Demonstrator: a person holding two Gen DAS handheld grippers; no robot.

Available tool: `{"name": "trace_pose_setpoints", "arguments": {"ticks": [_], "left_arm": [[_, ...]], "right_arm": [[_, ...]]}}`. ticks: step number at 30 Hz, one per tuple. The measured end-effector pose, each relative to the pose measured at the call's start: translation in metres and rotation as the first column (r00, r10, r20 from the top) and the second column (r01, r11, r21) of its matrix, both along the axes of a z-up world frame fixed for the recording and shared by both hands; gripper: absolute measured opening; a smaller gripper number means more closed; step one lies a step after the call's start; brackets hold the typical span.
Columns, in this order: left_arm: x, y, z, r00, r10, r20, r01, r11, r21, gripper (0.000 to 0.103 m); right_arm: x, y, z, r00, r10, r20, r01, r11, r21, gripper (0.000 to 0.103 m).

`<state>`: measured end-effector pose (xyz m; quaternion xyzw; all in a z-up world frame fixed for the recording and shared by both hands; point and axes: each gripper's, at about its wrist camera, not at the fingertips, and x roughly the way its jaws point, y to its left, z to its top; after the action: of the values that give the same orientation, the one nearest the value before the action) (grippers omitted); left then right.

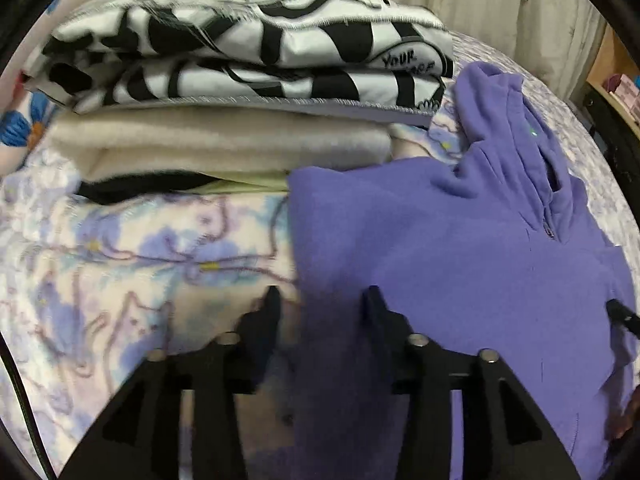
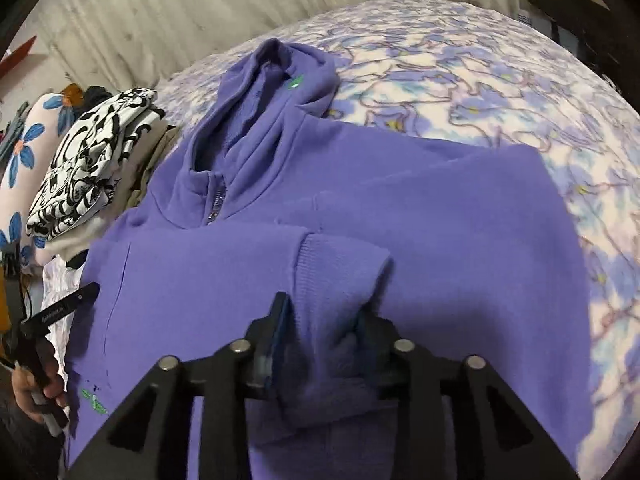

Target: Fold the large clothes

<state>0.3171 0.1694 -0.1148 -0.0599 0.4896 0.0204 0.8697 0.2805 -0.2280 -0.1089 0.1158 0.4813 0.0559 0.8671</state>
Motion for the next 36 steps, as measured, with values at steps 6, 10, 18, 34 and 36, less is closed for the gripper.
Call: {"name": "trace_pose_setpoints", "arguments": {"ticks": [6,10,18,34,36], "left_arm": [[-0.035,-0.02,0.044,0.99,-0.05,0.13,0.039,0.995,0.092,0.045],[-0.053,-0.055,0.06,0.973,-0.154,0.17,0.153,0.988,0.02,0.045],[-0.047,-0.105,0.019,0.994,-0.098,0.044,0.101,0.992,-0.069,0.045],[-0.059,-0.099,0.012,0.999,-0.052,0.005,0.052,0.997,-0.054,0.062],[-0.067,-0.099,0.021,0.999,-0.049,0.006,0.049,0.999,-0.014,0.062]], "right_arm": [[-0.029,0.012,0.032,0.994,0.006,0.108,0.003,0.996,-0.088,0.042],[-0.035,0.041,0.035,0.99,0.089,0.106,-0.087,0.996,-0.024,0.042],[-0.024,0.096,0.025,0.982,0.163,0.095,-0.166,0.986,0.025,0.042],[-0.037,0.023,0.015,0.998,0.041,0.039,-0.039,0.998,-0.051,0.022],[-0.047,0.028,0.023,0.999,0.035,0.038,-0.032,0.996,-0.078,0.023]]}}
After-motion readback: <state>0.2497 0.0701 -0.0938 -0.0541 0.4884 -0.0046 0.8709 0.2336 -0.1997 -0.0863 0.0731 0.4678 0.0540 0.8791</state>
